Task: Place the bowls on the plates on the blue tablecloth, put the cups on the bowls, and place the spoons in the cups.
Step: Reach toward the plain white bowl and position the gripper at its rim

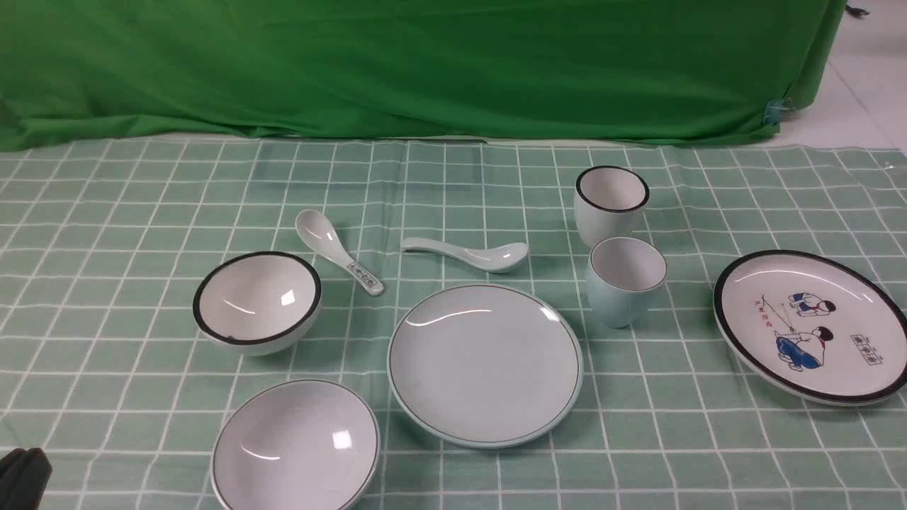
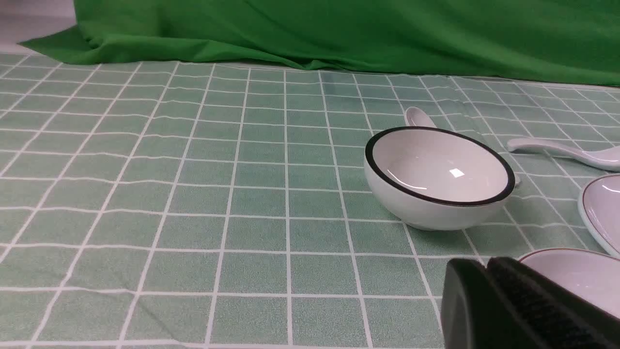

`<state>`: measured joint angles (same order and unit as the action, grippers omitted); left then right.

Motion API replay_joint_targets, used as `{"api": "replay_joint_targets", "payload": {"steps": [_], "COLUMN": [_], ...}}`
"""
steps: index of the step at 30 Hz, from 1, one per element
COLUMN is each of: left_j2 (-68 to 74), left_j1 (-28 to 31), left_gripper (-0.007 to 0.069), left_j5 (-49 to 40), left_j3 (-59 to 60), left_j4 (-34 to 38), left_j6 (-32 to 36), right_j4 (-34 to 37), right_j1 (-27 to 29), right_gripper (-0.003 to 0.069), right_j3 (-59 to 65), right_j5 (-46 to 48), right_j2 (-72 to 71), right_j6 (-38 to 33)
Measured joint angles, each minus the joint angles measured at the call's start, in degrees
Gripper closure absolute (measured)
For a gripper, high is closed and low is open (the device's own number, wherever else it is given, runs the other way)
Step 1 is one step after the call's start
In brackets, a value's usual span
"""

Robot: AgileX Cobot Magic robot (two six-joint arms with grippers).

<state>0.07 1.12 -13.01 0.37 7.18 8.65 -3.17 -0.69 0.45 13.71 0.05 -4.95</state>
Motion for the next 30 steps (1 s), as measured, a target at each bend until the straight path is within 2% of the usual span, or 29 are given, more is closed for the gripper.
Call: {"api": "replay_joint_targets", "payload": {"steps": [21,24,26,27,28,30], "left_j2": [0.0,0.0,0.0,0.0,0.0,0.0], "left_j1": [0.0,0.0,0.0,0.0,0.0,0.0], "left_gripper": [0.0607,0.0607,0.0607,0.0607,0.0607,0.0607], "left_j5": [0.21,2.41,6.95,7.34,11.31,15.15], "left_j3": [0.0,0.0,0.0,0.0,0.0,0.0], "left_j4": [0.6,5.51,16.65,17.59,24.52,28.2], "left_j6": [0.0,-0.75,-3.17,-3.52,-4.5,-4.84], "right_j4": [0.0,0.0,0.0,0.0,0.0,0.0], "right_j1": [0.0,0.0,0.0,0.0,0.0,0.0], "right_gripper": [0.0418,0.0418,0.0418,0.0418,0.0418,0.0418], "right_j3": [0.0,0.0,0.0,0.0,0.0,0.0], "right_j5": [0.0,0.0,0.0,0.0,0.0,0.0], "right_j2": [0.0,0.0,0.0,0.0,0.0,0.0], "right_j6": [0.0,0.0,0.0,0.0,0.0,0.0]}}
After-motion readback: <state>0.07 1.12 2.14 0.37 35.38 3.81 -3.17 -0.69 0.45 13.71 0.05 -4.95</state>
